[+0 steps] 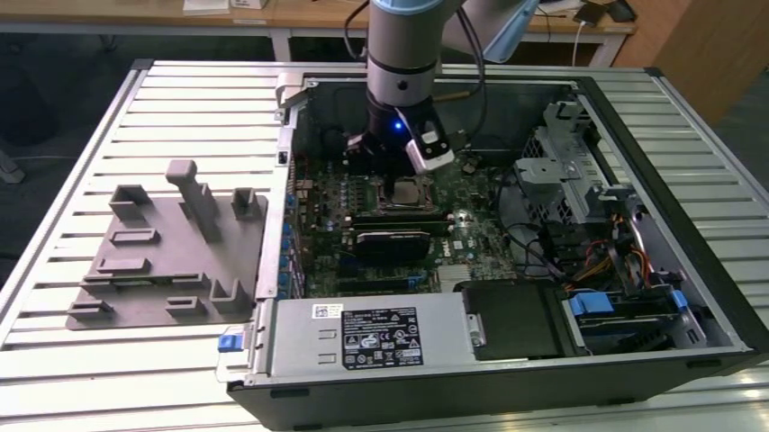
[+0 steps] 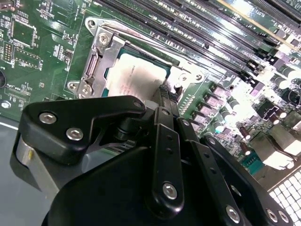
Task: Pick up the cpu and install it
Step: 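Close the cpu cover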
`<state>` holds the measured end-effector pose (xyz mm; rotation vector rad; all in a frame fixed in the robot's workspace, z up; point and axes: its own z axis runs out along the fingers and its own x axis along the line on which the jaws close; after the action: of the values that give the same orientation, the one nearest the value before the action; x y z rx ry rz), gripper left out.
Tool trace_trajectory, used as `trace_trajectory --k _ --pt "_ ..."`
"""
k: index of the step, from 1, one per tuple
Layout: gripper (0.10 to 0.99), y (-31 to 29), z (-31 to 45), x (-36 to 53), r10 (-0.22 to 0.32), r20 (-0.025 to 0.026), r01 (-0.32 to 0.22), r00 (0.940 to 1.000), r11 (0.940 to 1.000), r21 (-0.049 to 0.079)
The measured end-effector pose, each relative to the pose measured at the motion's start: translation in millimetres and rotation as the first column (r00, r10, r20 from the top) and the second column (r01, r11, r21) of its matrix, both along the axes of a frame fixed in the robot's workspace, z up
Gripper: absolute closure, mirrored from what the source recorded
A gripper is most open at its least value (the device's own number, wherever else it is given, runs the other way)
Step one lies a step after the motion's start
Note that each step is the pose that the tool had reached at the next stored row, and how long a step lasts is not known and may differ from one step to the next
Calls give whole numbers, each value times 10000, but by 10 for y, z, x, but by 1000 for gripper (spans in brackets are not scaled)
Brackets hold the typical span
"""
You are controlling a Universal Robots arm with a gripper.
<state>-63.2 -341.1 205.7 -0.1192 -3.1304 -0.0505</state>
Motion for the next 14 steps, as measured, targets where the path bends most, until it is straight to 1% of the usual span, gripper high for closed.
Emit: trace_trajectory --k 7,14 --pt "980 0 48 0 0 1 0 10000 10000 1" --pt "980 0 62 -4 1 10 -1 10000 10000 -2"
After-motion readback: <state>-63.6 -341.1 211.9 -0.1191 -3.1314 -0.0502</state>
